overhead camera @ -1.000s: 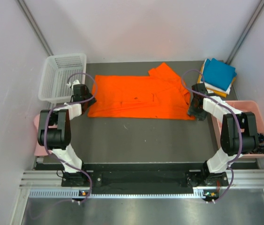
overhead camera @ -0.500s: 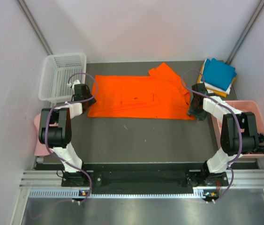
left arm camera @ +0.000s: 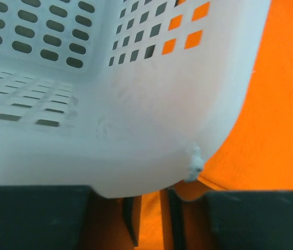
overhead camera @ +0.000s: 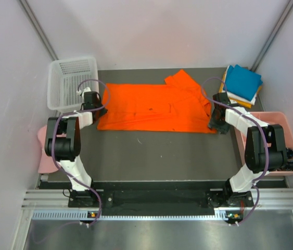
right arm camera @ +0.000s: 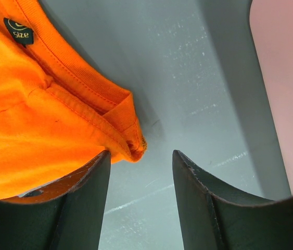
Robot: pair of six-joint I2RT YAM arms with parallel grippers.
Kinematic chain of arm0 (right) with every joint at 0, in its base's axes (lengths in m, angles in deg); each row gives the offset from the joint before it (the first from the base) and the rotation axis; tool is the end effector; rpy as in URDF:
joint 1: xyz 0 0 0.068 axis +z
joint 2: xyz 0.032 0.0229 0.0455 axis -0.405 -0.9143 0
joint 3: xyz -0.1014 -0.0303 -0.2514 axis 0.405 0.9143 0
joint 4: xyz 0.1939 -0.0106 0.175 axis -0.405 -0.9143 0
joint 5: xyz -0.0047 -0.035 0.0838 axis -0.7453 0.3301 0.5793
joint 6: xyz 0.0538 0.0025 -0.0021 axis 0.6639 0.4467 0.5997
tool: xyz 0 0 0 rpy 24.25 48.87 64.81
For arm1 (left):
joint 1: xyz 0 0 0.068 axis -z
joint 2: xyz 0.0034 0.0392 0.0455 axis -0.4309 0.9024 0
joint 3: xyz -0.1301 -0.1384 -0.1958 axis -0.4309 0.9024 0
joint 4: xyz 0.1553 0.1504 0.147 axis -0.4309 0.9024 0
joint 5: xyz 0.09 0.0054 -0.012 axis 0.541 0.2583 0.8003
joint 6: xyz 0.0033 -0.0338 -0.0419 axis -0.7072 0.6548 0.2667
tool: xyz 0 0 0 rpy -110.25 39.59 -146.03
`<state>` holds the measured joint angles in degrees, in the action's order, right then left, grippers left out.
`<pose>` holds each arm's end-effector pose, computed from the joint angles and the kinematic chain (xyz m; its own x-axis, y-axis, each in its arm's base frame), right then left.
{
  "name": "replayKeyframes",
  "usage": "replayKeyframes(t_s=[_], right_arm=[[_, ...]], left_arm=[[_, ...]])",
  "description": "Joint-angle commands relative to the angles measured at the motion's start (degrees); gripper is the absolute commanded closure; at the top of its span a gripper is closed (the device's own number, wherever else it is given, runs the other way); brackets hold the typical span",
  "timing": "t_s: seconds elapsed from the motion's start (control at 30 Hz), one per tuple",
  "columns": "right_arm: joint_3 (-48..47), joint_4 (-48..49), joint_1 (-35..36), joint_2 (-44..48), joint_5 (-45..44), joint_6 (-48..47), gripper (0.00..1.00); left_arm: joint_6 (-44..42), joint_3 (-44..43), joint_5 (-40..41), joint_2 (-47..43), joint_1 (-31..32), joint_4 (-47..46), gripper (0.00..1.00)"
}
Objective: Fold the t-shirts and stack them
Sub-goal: Fold the flattened tshirt in 1/3 of the way
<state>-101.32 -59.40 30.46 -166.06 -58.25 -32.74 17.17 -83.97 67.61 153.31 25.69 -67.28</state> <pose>0.3101 0.0261 0.1859 -0.8095 0.4005 -0.4293 0.4596 0.8872 -0.0391 0.3854 0.0014 0.1592 -0.5057 -0.5259 -0.6839 -0.3758 0.8478 -0.3741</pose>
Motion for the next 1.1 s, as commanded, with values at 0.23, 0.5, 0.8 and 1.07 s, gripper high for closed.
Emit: replayKeyframes(t_s=[0.23,0.5,0.8,1.07], right_arm=[[-0.3,0.2,-0.9,1.5,-1.0,-0.3,0.48],[-0.2,0.3,-0.9,1.3,-0.6,-0.3,0.49],[-0.1,0.4,-0.9,1.3,-0.1,-0.5,0.48],[0.1,0.4,-0.9,1.5,-0.1,-0.5,0.48]], left_arm=[[-1.5,-3.1,-1.3,2.1,-0.9,-2.0,0.98],[-3.4,-4.5,3.8,0.1,-1.0,2.2,1.0],[-4.8,-4.9,14.4,-1.5,-0.9,5.1,1.0],[-5.5,-5.5,19.5,-0.4,-0.9,2.7,1.0]])
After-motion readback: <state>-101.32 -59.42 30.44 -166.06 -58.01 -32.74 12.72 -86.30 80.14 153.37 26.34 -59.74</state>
